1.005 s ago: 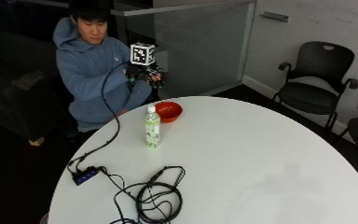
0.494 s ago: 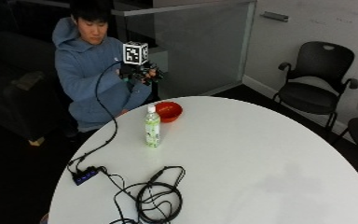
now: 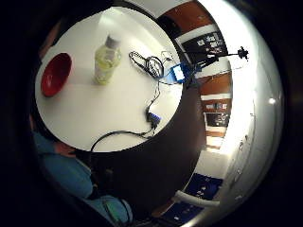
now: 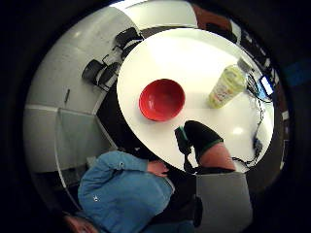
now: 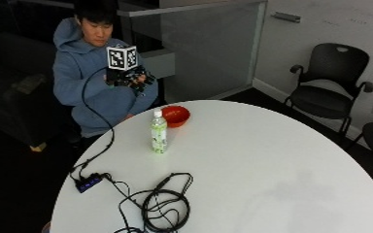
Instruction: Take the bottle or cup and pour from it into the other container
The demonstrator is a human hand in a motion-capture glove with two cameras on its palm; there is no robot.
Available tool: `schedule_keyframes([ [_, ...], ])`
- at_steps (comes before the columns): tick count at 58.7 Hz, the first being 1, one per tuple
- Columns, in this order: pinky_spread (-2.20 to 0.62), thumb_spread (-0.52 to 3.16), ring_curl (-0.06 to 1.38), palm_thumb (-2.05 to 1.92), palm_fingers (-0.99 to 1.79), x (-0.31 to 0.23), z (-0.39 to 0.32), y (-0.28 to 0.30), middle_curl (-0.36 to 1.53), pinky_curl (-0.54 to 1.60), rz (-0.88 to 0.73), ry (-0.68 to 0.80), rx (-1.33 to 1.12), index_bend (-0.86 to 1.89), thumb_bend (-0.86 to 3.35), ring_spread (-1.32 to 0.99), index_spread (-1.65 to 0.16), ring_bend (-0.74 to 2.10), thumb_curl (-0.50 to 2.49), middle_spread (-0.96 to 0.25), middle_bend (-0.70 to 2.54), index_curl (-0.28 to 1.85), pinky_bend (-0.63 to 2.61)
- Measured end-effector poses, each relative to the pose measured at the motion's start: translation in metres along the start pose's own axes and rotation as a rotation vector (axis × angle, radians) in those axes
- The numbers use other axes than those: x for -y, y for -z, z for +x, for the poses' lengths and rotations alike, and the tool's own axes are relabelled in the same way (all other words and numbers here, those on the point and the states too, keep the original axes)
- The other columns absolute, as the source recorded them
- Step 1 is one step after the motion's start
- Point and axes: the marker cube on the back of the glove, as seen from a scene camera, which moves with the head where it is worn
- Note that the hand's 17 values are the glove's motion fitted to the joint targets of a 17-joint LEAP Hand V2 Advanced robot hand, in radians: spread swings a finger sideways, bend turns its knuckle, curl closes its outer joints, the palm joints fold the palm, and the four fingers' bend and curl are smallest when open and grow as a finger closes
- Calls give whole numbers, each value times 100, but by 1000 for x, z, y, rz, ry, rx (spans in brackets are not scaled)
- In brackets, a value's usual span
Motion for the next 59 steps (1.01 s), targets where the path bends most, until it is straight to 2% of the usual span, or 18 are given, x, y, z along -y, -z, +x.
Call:
schedule_keyframes([
  [28,22,97,31,60,2,-18,93,-8,29,28,81,-90,208,13,-3,18,-41,52,34,-3,19,20,67],
  [59,22,94,30,53,0,-11,171,-64,31,28,203,-195,735,14,-5,18,-42,55,33,-3,19,20,69],
])
